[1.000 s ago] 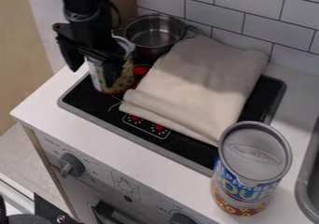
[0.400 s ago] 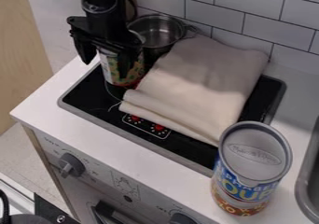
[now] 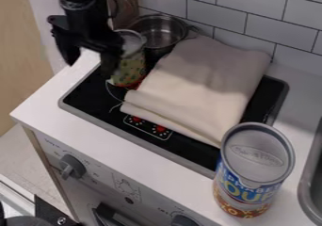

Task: Moved the can to the near silver pot

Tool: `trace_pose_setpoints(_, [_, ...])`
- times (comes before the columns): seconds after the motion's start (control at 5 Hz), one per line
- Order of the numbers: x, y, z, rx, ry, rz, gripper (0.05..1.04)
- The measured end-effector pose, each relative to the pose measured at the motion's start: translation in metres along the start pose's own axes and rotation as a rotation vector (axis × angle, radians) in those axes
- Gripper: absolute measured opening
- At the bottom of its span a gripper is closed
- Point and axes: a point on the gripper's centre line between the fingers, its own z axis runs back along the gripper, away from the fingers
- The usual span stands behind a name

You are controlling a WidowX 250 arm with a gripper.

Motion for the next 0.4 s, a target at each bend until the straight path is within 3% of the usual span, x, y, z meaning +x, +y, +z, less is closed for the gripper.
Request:
trace_pose_setpoints(0.2, [-0.015,-0.001,0.007,-0.003,0.028,-0.015,0.999])
trace_pose_setpoints(0.4, [-0.017,-0.016,0.021,-0.050,0.003,-0.035,0.999])
